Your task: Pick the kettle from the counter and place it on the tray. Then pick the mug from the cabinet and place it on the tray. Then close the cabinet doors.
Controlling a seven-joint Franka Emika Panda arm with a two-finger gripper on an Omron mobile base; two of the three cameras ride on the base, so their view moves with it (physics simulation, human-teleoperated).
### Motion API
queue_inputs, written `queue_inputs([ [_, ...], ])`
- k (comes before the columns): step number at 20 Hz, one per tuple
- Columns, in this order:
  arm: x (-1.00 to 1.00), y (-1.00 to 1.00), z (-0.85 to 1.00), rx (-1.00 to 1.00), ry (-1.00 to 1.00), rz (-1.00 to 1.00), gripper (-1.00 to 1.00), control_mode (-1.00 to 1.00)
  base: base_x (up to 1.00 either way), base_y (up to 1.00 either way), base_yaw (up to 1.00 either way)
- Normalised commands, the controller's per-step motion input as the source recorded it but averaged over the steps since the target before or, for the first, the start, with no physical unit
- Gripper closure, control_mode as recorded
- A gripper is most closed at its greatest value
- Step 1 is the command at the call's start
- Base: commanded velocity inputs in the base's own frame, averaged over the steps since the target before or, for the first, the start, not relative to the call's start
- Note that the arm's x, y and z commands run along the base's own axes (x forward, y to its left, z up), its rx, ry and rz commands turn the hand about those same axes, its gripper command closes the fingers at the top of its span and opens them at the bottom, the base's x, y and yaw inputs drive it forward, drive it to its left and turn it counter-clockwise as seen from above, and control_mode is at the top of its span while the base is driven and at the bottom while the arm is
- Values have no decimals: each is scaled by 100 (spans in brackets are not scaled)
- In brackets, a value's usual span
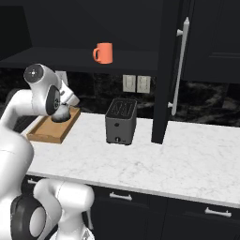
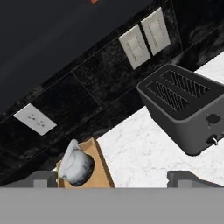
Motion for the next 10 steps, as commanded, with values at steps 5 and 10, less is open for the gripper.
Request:
queue_inputs([
  [5, 0, -27, -3, -24, -12, 1, -100, -100, 0, 0, 0],
  [10, -13, -22, 36, -24, -31, -1, -100, -100, 0, 0, 0],
])
